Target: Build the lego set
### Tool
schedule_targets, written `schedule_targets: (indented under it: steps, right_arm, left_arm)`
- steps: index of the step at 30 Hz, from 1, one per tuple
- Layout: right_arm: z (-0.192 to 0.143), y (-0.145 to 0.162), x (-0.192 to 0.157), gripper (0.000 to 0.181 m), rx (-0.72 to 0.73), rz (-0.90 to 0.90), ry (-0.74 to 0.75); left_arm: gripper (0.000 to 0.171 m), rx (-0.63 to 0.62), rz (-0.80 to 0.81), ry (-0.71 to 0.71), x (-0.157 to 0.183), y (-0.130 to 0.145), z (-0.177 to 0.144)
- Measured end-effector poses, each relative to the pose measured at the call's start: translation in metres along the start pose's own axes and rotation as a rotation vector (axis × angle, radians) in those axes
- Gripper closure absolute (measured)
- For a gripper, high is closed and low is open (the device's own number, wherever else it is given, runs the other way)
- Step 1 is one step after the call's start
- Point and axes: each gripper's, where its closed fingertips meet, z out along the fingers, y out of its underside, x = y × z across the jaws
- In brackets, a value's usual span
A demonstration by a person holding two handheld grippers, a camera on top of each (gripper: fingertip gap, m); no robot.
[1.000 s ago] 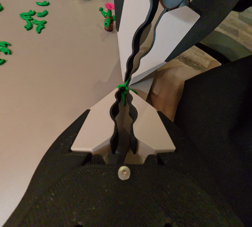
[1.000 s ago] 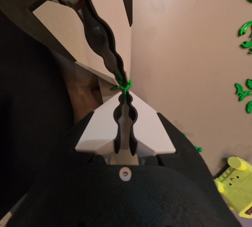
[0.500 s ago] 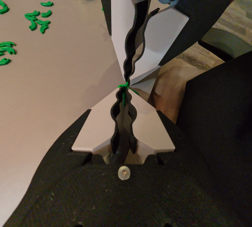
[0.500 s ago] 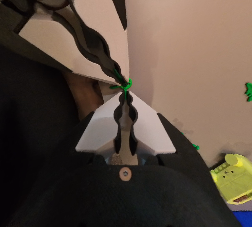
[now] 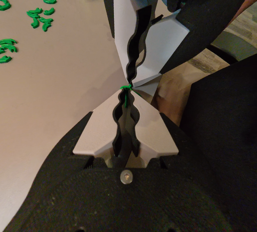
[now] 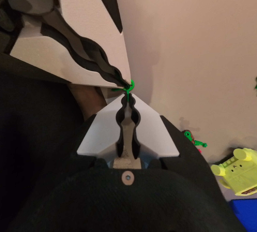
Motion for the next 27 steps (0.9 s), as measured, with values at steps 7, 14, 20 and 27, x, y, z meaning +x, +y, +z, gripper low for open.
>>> schedule_targets:
  steps: [7,14,20,27]
  right_arm:
    - [0.0002,-0.0009,-0.0005,0.180,0.171,0.007,0.029]
    - [-0.0024,-0.0040,0.0023,0.177,0.456,0.041,0.014]
    - [-0.0045,-0.0016,0.0016,0.173,0.626,0.079,0.013]
    - [-0.0083,-0.0045,0.0036,0.180,0.756,0.096,0.047]
  left_arm:
    - [0.169,0.002,0.006,0.000,-0.0005,-0.0004,-0.0003]
    - [0.169,0.002,-0.008,0.010,-0.0003,-0.0005,-0.0004]
    - [0.170,0.004,-0.013,0.013,-0.0004,-0.0007,-0.0004]
    - [0.171,0.005,-0.020,0.018,-0.0003,-0.0009,-0.0005]
